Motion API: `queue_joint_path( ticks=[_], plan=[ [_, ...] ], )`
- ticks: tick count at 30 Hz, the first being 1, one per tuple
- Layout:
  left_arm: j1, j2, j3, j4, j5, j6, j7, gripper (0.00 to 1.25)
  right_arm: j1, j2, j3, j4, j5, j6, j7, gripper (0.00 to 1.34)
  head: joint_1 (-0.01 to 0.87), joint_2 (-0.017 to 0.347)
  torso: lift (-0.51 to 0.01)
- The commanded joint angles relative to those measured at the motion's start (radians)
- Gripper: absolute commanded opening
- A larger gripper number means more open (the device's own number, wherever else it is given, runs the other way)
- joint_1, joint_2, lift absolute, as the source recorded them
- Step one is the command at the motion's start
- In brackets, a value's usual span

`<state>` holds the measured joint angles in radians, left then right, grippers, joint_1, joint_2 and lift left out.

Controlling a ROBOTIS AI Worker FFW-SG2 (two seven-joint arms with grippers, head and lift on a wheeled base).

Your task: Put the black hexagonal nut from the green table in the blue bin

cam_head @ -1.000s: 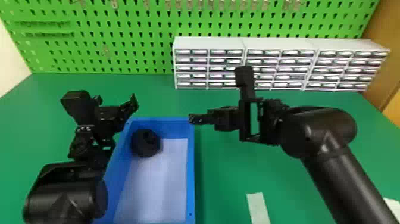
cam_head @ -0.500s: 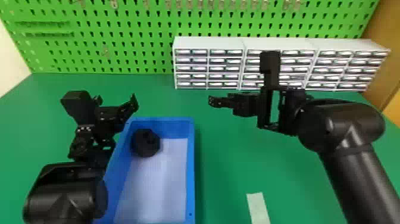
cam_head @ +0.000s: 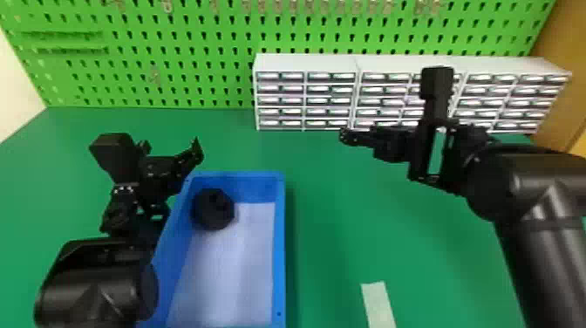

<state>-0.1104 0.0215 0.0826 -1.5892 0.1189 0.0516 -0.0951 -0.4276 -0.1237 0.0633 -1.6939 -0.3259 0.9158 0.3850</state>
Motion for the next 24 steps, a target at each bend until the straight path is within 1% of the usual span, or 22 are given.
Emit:
queue_joint_path(
  ticks=[1, 7, 13, 24],
  plan=[
    [0.000, 0.000, -0.001, 0.000, -0.001, 0.001, 0.000, 1.08, 0.010, -0.002, -0.040, -0.021, 0.034, 0.000, 0.000, 0.95, 0.686, 0.051, -0.097],
    [0.000, 0.000, -0.001, 0.000, -0.001, 0.001, 0.000, 1.08, 0.027, -0.004, -0.094, -0.049, 0.073, -0.005, 0.000, 0.95, 0.686, 0.051, -0.097],
    [0.000, 0.000, -0.001, 0.000, -0.001, 0.002, 0.000, 1.08, 0.049, -0.004, -0.143, -0.066, 0.088, -0.020, 0.000, 0.95, 0.686, 0.051, -0.097],
    [0.002, 0.000, -0.001, 0.000, 0.002, 0.001, 0.000, 1.08, 0.089, -0.001, -0.212, -0.092, 0.136, -0.040, -0.002, 0.95, 0.686, 0.051, -0.097]
  ],
)
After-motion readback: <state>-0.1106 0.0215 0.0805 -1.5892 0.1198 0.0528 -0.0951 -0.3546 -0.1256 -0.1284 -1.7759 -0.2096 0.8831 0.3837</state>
